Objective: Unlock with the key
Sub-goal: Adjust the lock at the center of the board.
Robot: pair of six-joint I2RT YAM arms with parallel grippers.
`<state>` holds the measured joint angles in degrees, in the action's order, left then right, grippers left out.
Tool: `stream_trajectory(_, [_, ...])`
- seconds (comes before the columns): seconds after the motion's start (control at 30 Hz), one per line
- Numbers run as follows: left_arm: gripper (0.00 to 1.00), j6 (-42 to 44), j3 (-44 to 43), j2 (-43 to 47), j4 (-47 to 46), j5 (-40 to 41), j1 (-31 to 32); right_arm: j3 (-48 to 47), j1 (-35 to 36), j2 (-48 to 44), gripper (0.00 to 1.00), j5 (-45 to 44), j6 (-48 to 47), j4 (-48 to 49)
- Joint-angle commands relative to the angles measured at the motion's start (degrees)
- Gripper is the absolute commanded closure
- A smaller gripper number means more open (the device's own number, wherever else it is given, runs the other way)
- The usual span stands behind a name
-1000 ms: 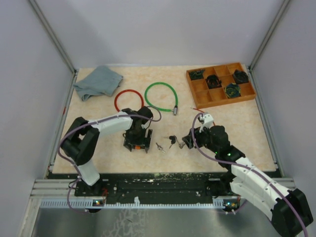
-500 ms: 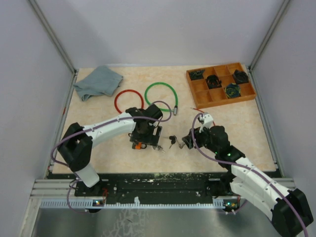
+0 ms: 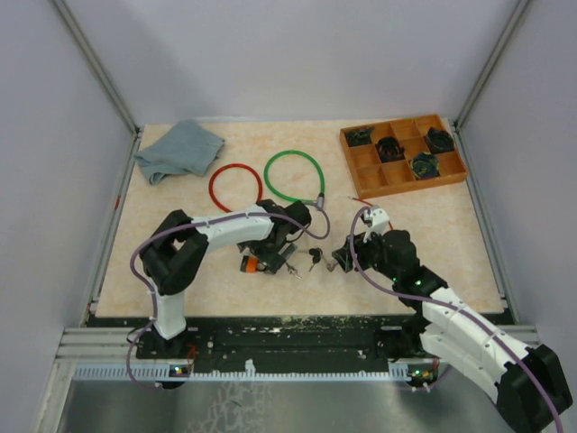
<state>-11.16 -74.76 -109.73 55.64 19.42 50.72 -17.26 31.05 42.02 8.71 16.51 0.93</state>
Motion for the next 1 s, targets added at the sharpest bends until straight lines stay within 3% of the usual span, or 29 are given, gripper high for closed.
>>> stream_trajectory(0.0, [0.06,3.08,-1.48,-0.93,1.29,4.54,0.32,-0.23,0.83,-0.6,0.4,-0.05,-0.84,3.9])
stream_trajectory(0.13, [0.05,0.57,-4.08,-4.16,1.99,9.23,-0.43,-0.58,0.86,-0.18,0.4,0.02,-0.88,3.53])
stream_trajectory(0.4, [0.07,-5.06,-9.83,-7.14,4.38,7.65,-6.18,-0.66,0.86,-0.84,0.4,-0.15,-0.7,3.09])
stream_trajectory(0.6, [0.1,-9.26,-6.35,-3.6,3.51,2.43,-12.2,-0.71,0.86,-0.66,0.4,-0.09,-0.69,3.52])
stream_trajectory(0.97, [0.09,-15.63,3.16,3.26,-0.34,-9.03,-12.4,-1.03,0.91,-0.71,0.4,0.17,-0.52,3.29])
